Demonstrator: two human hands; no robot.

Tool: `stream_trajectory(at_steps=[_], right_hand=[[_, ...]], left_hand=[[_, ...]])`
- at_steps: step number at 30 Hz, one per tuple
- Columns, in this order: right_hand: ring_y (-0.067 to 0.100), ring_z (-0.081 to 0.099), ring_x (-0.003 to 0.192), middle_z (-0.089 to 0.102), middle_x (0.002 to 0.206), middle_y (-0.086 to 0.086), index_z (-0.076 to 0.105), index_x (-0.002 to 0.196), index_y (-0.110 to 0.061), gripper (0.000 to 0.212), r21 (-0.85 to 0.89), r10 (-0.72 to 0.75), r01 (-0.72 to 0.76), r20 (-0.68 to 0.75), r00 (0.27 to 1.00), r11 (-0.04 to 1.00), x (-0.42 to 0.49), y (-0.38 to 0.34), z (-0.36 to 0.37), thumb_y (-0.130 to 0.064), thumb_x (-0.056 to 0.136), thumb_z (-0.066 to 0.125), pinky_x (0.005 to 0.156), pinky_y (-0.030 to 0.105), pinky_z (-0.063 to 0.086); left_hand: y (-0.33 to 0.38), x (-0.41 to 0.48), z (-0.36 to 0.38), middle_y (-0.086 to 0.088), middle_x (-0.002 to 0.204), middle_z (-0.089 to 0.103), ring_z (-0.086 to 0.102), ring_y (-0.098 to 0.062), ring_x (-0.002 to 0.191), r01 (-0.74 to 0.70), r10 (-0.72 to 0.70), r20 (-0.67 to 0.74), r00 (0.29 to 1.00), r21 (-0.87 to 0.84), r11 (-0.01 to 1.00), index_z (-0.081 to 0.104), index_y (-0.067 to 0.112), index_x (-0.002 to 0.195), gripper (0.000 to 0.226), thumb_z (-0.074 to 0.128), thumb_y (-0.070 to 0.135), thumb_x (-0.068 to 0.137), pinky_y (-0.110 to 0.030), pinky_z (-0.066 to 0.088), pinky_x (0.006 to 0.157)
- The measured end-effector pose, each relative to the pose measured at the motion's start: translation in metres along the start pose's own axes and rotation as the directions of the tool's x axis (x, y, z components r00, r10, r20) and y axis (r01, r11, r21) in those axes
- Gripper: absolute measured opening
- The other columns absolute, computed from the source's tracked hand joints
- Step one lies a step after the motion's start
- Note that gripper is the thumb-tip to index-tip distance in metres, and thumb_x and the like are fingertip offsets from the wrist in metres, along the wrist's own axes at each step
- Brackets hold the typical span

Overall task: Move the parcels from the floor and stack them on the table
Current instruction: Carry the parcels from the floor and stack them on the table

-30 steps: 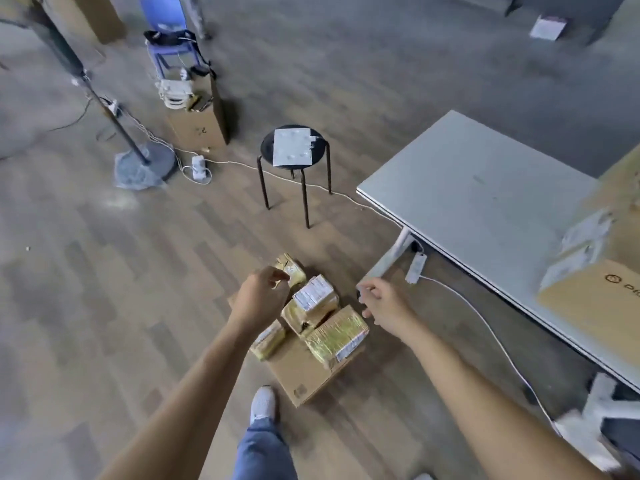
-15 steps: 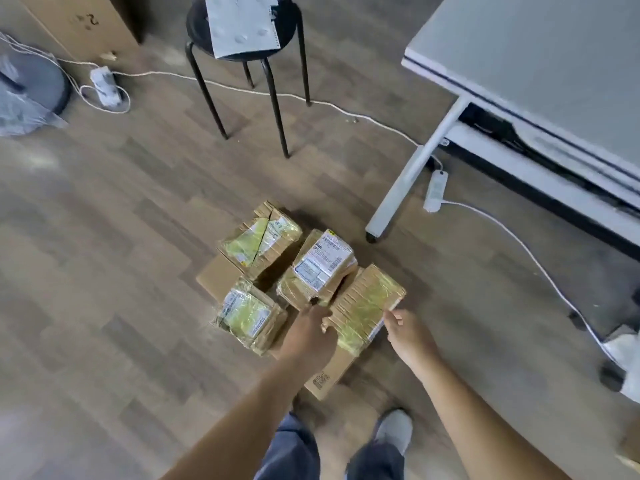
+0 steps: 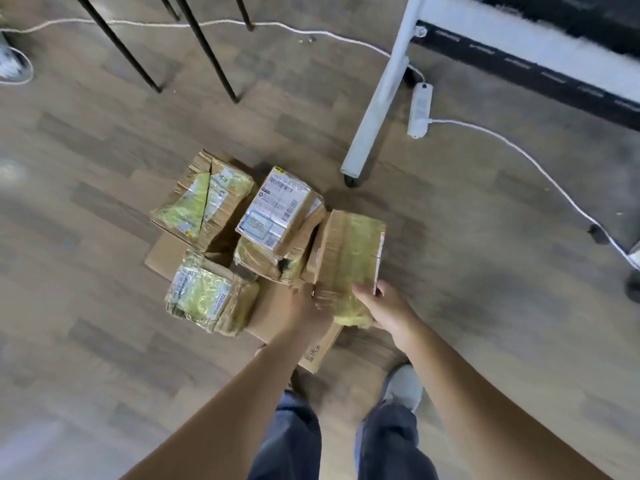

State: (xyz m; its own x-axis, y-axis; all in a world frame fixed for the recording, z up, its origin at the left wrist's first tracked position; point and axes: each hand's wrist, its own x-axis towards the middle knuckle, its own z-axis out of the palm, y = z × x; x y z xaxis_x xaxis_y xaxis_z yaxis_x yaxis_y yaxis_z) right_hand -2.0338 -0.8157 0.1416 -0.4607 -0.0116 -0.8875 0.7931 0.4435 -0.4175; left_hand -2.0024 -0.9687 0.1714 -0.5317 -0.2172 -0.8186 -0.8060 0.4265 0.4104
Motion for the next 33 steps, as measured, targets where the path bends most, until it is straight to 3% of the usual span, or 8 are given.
stream_trajectory(at_steps=[3, 7, 12, 17, 22, 25, 30, 33], right_hand=[[0.012, 0.065, 0.092, 0.069, 0.105, -0.004, 0.064, 0.111, -0.025, 0.032, 0.041, -0.064, 0.064, -0.008, 0.998, 0.997, -0.048, -0.015, -0.034, -0.045, 0.086, 0.067, 0.073, 0.028, 0.050], [0.007, 0.070, 0.077, 0.074, 0.084, -0.011, 0.065, 0.103, -0.025, 0.024, 0.200, -0.115, 0.117, -0.023, 0.993, 0.973, -0.143, -0.047, -0.090, -0.041, 0.085, 0.070, 0.065, 0.022, 0.048], [0.010, 0.069, 0.098, 0.070, 0.109, -0.011, 0.053, 0.122, -0.036, 0.058, 0.378, -0.349, 0.333, -0.027, 0.937, 0.864, -0.271, -0.112, -0.164, -0.040, 0.069, 0.079, 0.084, 0.036, 0.056], [0.012, 0.068, 0.103, 0.066, 0.119, -0.003, 0.051, 0.126, -0.030, 0.043, 0.282, -0.579, 0.579, -0.092, 0.810, 0.765, -0.359, -0.170, -0.235, -0.022, 0.088, 0.070, 0.083, 0.036, 0.059], [0.009, 0.065, 0.103, 0.067, 0.112, -0.012, 0.056, 0.116, -0.040, 0.038, 0.146, -0.774, 0.801, -0.205, 0.599, 0.580, -0.432, -0.203, -0.299, -0.028, 0.083, 0.071, 0.081, 0.023, 0.053], [0.002, 0.063, 0.104, 0.067, 0.111, -0.017, 0.056, 0.119, -0.041, 0.046, 0.094, -0.828, 0.866, -0.259, 0.497, 0.491, -0.468, -0.211, -0.333, -0.035, 0.077, 0.071, 0.084, 0.021, 0.052], [-0.004, 0.063, 0.096, 0.063, 0.116, -0.011, 0.051, 0.122, -0.038, 0.050, 0.015, -0.837, 0.908, -0.380, 0.394, 0.420, -0.510, -0.209, -0.390, -0.039, 0.076, 0.073, 0.077, 0.012, 0.048], [0.005, 0.067, 0.082, 0.065, 0.102, -0.013, 0.044, 0.115, -0.045, 0.049, -0.023, -0.807, 0.901, -0.456, 0.375, 0.432, -0.525, -0.204, -0.431, -0.039, 0.078, 0.077, 0.066, 0.015, 0.049]], left_hand=[[0.035, -0.053, -0.008, -0.007, 0.121, 0.047, 0.050, -0.026, 0.110, -0.071, 0.070, -0.050, 0.996, -0.016, 0.997, 0.049, 0.015, 0.125, 0.044, 0.062, 0.014, 0.082, -0.035, 0.046, 0.092], [0.106, -0.148, -0.035, -0.008, 0.125, 0.048, 0.055, -0.028, 0.111, -0.110, 0.136, 0.038, 0.990, -0.400, 0.910, 0.048, 0.022, 0.118, 0.061, 0.071, 0.043, 0.066, -0.048, 0.051, 0.091], [0.196, -0.251, -0.059, -0.019, 0.115, 0.058, 0.068, -0.033, 0.086, -0.162, 0.163, -0.056, 0.985, -0.615, 0.772, 0.048, 0.013, 0.102, 0.037, 0.072, 0.034, 0.083, -0.028, 0.055, 0.050], [0.268, -0.329, -0.068, -0.017, 0.111, 0.059, 0.070, -0.029, 0.082, -0.333, 0.272, -0.197, 0.942, -0.661, 0.673, 0.044, 0.013, 0.101, 0.044, 0.075, 0.035, 0.079, -0.044, 0.060, 0.065], [0.337, -0.403, -0.071, -0.003, 0.111, 0.065, 0.071, -0.022, 0.092, -0.589, 0.487, -0.357, 0.797, -0.635, 0.500, 0.043, 0.028, 0.112, 0.043, 0.073, 0.030, 0.081, -0.047, 0.060, 0.068], [0.373, -0.440, -0.067, -0.001, 0.106, 0.069, 0.071, -0.018, 0.092, -0.664, 0.592, -0.369, 0.717, -0.622, 0.416, 0.036, 0.035, 0.132, 0.060, 0.070, 0.023, 0.085, -0.033, 0.059, 0.068], [0.422, -0.475, -0.051, -0.010, 0.122, 0.063, 0.066, -0.030, 0.104, -0.690, 0.751, -0.269, 0.603, -0.649, 0.321, 0.047, 0.029, 0.134, 0.049, 0.063, 0.016, 0.089, -0.048, 0.055, 0.087], [0.453, -0.485, -0.030, -0.003, 0.118, 0.060, 0.068, -0.020, 0.092, -0.719, 0.847, -0.179, 0.501, -0.630, 0.293, 0.047, 0.031, 0.133, 0.049, 0.062, 0.013, 0.089, -0.036, 0.058, 0.071]])
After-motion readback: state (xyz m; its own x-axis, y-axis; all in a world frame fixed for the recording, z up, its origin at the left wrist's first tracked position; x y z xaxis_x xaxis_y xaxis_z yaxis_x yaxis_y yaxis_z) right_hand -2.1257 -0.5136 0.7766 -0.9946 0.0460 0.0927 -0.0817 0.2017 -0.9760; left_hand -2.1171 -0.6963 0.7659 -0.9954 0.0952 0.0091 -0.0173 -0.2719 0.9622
